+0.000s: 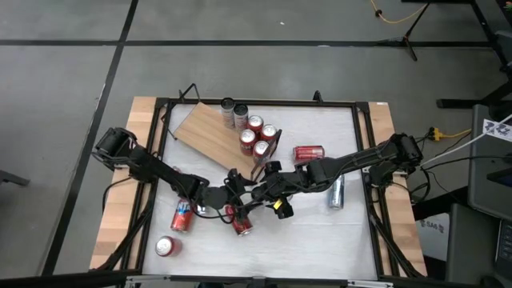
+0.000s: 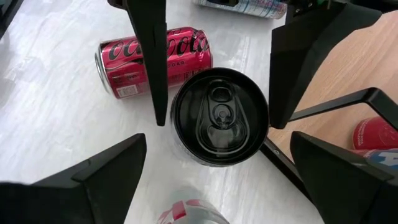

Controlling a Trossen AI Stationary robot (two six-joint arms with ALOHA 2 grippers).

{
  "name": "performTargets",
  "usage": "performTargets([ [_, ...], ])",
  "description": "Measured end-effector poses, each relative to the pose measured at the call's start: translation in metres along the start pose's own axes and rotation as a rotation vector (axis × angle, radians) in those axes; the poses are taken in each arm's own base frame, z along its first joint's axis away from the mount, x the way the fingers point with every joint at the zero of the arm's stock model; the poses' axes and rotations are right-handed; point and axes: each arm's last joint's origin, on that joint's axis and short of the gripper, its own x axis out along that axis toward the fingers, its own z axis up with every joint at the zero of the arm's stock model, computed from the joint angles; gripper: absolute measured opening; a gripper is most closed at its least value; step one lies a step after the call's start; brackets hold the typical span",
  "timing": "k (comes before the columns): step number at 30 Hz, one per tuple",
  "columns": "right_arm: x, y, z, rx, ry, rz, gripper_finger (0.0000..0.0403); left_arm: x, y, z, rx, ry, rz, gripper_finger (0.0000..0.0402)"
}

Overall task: Pick and place cans onto a shelf
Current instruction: Put the pink and white soda can on the shelf aligned with the other right pink and white soda can

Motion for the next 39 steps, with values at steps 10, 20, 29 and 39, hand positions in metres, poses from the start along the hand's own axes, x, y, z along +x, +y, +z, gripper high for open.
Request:
performTargets([
  [10, 0.000, 0.000, 0.000, 0.000, 0.000, 0.000, 0.0390, 0.013, -0.001, -0.019, 0.021, 0.014, 0.032, 0.0349],
  [20, 0.000, 0.000, 0.000, 0.000, 0.000, 0.000, 0.0390, 0.012, -0.002, -0.018, 0.024, 0.008, 0.034, 0.0301],
  [29, -0.001, 0.000, 0.000, 0.000, 0.000, 0.000, 0.0390, 0.006, -0.008, -0.018, 0.092, 0.017, -0.004, 0.0225],
  [39, -0.034, -0.005, 0.015, 0.000, 0.002, -0.032, 0.0390, -0.027, -0.001, 0.018, 0.103, 0.050, -0.095, 0.0226],
])
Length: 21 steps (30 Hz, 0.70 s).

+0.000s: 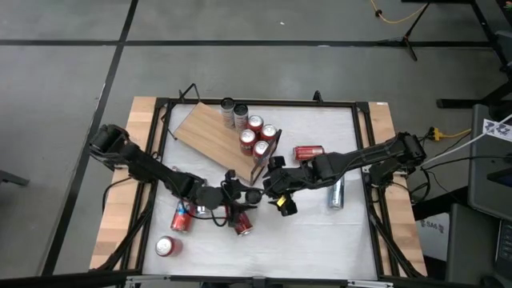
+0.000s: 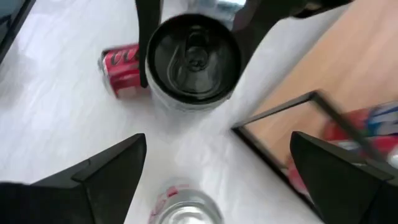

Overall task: Pick and place cans onto a shelf
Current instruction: Put the pink and white soda can on the shelf aligned with the other right pink and white soda can

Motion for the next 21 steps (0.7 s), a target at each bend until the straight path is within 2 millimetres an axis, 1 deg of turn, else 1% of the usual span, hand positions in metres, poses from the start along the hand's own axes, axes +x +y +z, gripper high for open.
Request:
performTargets([
  [4, -0.018, -0.004, 0.011, 0.001, -0.004, -0.037, 0.0390, -0.027, 0.009, 0.021, -0.006, -0.010, -0.007, 0.0230],
  [8, -0.034, -0.009, 0.019, -0.026, -0.009, -0.084, 0.0390, -0.059, 0.026, 0.041, 0.011, -0.019, 0.004, 0.0232],
  [12, -0.051, -0.014, 0.028, -0.045, -0.027, -0.140, 0.0390, -0.092, 0.052, 0.061, 0.032, -0.068, 0.050, 0.0232],
  [15, -0.062, -0.019, 0.034, -0.038, -0.048, -0.161, 0.0390, -0.115, 0.075, 0.071, 0.056, -0.093, 0.108, 0.0233],
  [19, -0.071, -0.028, 0.039, -0.036, -0.078, -0.161, 0.0390, -0.144, 0.106, 0.079, 0.072, -0.128, 0.175, 0.0233],
  [21, -0.072, -0.034, 0.040, -0.035, -0.089, -0.159, 0.0390, -0.156, 0.120, 0.080, 0.087, -0.130, 0.208, 0.0233],
])
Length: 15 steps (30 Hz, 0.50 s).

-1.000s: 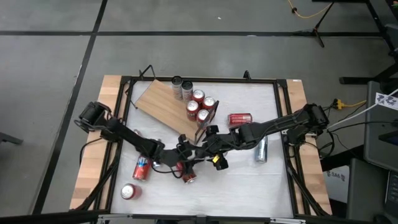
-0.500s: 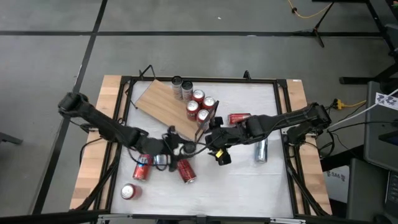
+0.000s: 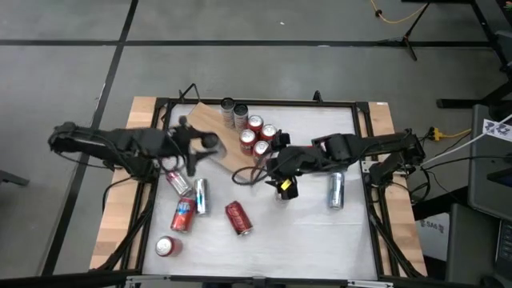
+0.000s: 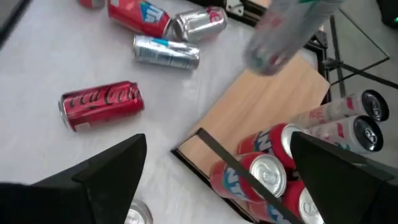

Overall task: Pick and place cans onto a shelf
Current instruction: Put the pink and white soda can on the shelf aligned with the other right pink and white soda can

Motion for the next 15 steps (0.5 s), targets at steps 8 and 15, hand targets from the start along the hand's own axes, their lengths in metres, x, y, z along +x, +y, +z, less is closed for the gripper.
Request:
performTargets([
  [8, 0.008, -0.038, -0.009, 0.048, 0.020, -0.009, 0.0390, -0.012, 0.045, 0.001, 0.089, -0.008, 0.101, 0.0233],
  [15, 0.013, -0.071, -0.018, 0.122, 0.014, -0.020, 0.0390, -0.004, 0.078, -0.003, 0.129, 0.038, 0.132, 0.0232],
])
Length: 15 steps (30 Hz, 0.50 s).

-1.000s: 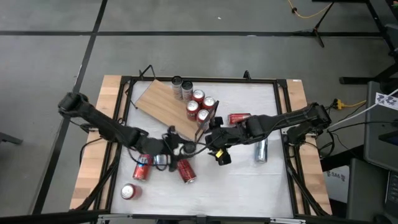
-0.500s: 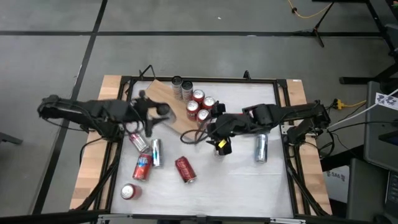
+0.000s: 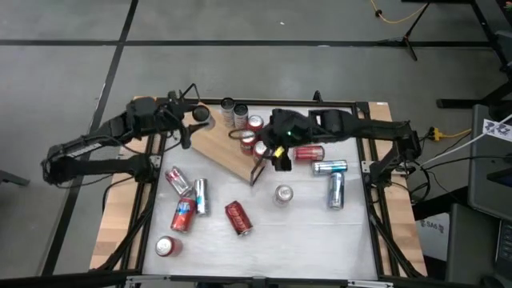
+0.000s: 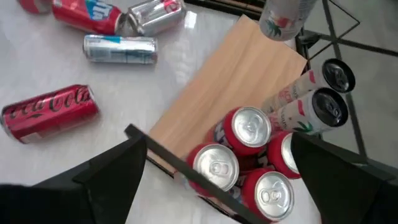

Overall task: Pick and place cans onto a shelf
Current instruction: Put the pink and white soda can on the shelf aligned with the other right pink and white soda can

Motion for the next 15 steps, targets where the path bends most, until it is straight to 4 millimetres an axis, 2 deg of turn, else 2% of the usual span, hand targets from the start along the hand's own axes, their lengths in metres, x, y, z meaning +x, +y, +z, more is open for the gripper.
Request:
performTargets([
  [8, 0.002, -0.019, -0.003, 0.042, -0.013, 0.015, 0.0390, 0.026, 0.041, -0.020, -0.081, 0.105, -0.020, 0.0232],
  [15, 0.002, -0.018, -0.004, 0.015, -0.011, 0.026, 0.0390, 0.058, 0.078, -0.048, -0.151, 0.179, -0.073, 0.0232],
])
